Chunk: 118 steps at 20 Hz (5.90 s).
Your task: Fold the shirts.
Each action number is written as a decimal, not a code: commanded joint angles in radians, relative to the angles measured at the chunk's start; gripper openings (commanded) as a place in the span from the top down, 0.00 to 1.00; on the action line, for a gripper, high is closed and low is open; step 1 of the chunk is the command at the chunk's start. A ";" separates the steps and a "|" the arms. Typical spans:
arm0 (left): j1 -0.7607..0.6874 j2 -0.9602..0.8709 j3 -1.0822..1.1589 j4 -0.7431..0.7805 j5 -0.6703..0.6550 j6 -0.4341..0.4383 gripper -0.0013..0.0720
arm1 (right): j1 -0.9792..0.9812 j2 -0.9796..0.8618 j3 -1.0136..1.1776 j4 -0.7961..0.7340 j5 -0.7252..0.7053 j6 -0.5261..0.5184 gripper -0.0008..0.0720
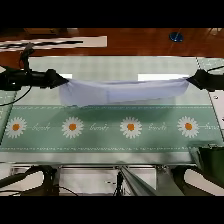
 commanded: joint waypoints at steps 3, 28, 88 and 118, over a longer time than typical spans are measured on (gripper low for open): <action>0.001 -0.228 0.150 -0.002 0.018 -0.025 0.95 | 0.046 -0.222 0.134 0.000 -0.089 0.042 0.94; 0.233 -0.351 0.262 -0.082 -0.315 -0.039 0.18 | -0.117 -0.364 0.142 -0.040 0.068 0.123 0.23; -1.004 -0.798 0.451 -0.855 0.171 -0.103 0.95 | 0.050 0.420 0.210 -0.117 0.583 0.212 0.94; 0.175 0.237 0.582 -0.110 -0.477 -0.223 0.95 | 0.856 0.127 -0.181 0.027 -0.476 0.324 0.94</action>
